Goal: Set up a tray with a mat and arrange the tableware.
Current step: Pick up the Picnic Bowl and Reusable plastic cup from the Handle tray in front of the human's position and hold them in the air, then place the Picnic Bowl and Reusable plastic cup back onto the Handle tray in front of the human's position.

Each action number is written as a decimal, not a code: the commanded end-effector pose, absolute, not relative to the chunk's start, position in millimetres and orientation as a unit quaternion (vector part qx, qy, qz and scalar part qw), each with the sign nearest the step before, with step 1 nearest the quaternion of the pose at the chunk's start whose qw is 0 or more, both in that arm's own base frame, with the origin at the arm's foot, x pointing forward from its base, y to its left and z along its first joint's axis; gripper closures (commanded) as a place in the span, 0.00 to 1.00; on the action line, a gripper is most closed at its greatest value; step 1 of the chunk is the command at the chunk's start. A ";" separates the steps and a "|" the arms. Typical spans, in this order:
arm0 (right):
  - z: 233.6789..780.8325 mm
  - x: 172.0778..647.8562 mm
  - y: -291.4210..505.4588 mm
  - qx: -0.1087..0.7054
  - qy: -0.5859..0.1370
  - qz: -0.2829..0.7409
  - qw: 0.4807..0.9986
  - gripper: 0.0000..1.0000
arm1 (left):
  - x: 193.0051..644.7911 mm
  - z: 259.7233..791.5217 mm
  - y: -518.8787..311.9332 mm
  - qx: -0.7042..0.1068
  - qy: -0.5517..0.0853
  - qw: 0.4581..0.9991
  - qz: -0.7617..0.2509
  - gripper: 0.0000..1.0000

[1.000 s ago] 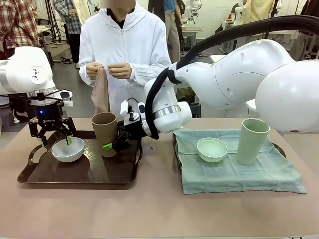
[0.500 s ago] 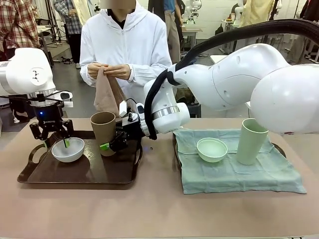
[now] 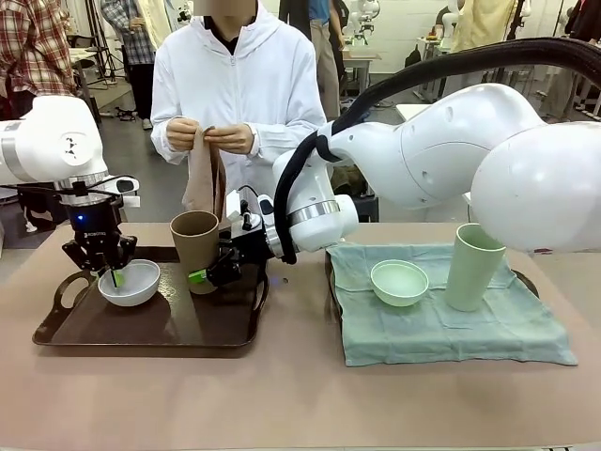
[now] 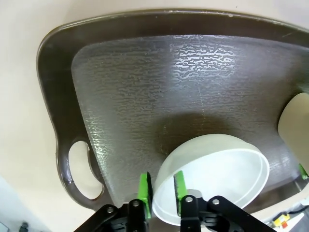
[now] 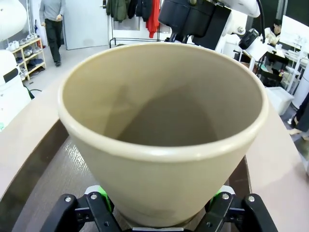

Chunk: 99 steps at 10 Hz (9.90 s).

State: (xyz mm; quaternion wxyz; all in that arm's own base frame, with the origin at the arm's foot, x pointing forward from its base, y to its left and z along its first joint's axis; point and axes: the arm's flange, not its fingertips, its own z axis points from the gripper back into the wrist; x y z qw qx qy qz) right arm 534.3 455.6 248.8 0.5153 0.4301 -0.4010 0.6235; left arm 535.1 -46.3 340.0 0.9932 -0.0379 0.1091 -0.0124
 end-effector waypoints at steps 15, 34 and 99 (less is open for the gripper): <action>469.9 450.1 457.2 0.334 -0.435 0.695 0.465 1.00 | 422.5 563.5 -29.4 -0.057 -0.037 0.997 -0.043 1.00; 501.4 446.9 462.2 0.333 -0.453 0.696 0.446 1.00 | 414.8 589.8 -30.5 -0.047 -0.051 0.997 -0.036 1.00; 492.9 452.2 389.7 0.219 -0.235 0.545 0.774 0.00 | 404.9 559.9 -44.4 -0.009 -0.021 0.993 -0.116 0.19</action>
